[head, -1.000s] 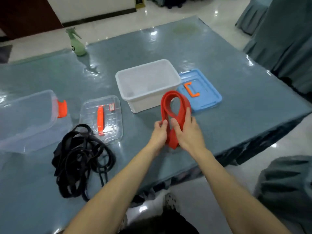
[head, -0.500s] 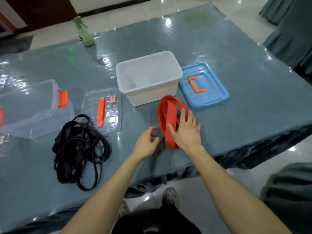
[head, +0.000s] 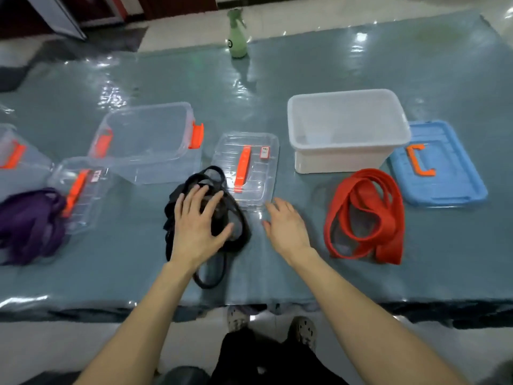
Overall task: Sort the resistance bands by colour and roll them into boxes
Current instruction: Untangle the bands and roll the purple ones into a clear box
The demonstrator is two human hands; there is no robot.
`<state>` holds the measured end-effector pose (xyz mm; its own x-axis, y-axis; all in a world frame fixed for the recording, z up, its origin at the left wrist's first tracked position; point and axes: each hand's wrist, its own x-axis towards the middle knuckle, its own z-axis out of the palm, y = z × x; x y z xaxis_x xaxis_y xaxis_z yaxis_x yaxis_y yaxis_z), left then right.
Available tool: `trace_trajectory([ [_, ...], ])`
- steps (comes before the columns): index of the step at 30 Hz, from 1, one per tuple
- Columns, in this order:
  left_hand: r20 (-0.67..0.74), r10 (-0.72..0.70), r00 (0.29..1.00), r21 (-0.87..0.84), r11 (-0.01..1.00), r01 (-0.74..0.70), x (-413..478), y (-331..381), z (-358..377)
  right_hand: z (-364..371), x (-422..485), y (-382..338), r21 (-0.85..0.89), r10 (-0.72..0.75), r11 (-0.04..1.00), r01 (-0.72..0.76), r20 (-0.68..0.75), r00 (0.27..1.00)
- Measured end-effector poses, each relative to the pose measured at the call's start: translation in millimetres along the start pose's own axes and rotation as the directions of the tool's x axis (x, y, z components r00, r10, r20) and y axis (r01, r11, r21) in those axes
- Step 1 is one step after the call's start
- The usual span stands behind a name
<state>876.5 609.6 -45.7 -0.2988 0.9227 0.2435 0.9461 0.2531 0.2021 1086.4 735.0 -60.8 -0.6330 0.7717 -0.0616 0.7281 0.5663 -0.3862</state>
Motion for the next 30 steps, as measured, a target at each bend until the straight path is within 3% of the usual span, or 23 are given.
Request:
trace_trajectory([
  [5,0.212,-0.137,0.968,-0.006,0.99,0.142,5,-54,9,29,45,-14,-0.029,0.082,0.996,-0.081,0.04,0.996],
  [9,0.365,-0.183,0.913,-0.123,0.962,0.242,4,-65,21,44,56,-12,-0.03,0.122,0.992,-0.12,0.066,0.99],
  [17,0.337,-0.182,0.924,-0.18,0.95,0.253,4,-62,22,41,81,-4,-0.003,0.097,0.995,-0.097,0.072,0.993],
  [23,0.401,-0.161,0.902,-0.153,0.959,0.239,7,-63,10,28,84,-10,-0.128,0.049,0.991,-0.038,0.086,0.995],
  [26,0.401,-0.115,0.909,-0.147,0.971,0.188,8,-71,-12,10,76,-33,-0.121,0.043,0.992,-0.044,-0.006,0.999],
  [30,0.261,-0.088,0.961,-0.009,0.996,0.093,4,-105,-44,-7,78,-100,-0.049,-0.12,0.992,0.114,-0.132,0.984],
])
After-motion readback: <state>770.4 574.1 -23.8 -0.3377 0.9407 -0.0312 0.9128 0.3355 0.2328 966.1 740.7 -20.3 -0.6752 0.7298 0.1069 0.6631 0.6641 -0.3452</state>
